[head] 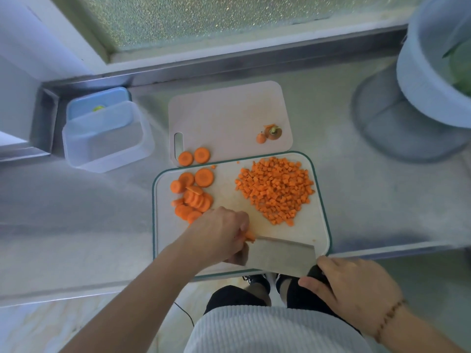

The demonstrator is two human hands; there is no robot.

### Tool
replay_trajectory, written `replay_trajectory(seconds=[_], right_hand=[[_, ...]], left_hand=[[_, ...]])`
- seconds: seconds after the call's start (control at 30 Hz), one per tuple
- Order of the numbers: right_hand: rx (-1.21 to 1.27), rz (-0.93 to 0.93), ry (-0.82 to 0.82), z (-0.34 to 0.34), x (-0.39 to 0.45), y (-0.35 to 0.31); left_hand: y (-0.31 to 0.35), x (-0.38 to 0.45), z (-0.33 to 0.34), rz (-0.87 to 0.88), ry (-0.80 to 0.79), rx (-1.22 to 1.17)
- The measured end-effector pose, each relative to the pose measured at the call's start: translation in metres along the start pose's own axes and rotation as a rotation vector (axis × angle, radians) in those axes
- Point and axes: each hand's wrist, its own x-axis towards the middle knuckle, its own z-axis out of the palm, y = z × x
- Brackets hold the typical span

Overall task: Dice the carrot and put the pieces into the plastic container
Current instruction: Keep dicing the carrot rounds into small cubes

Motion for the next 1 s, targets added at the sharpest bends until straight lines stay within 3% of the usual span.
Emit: replay_trajectory(seconds=[0.2, 0.37, 0.53, 0.63, 0.8, 0.87, 1.0], right_hand=[[0.029, 0.037, 0.11, 0.006, 0.006, 0.002], [0.055, 0.016, 0.221, 0.006, 0.006, 0.002], [0.06, 0.044, 0.075, -0.002, 0.007, -0.002], [0.052, 0.02, 0.197, 0.009, 0.01, 0.003], [0.016, -0.028, 0.195, 0.011, 0.006, 0.001], [0.035, -0.002, 0.085, 0.007, 0.005, 0.001], [0.047, 0.016, 0.0, 0.001, 0.006, 0.001]], left_hand=[[-0.007, -0.008, -0.001, 0.194, 0.094, -0.068], [-0.005, -0.01, 0.001, 0.117, 0.144, -0.085], [0.001, -0.008, 0.0, -0.008, 0.092, -0.055], [0.002, -0.009, -0.001, -0.029, 0.042, -0.067], [0.011, 0.008, -0.015, 0.041, 0.231, -0.306], [0.013, 0.022, -0.019, 0.048, 0.311, -0.382], [0.004, 0.037, -0.017, 0.137, 0.241, -0.28]])
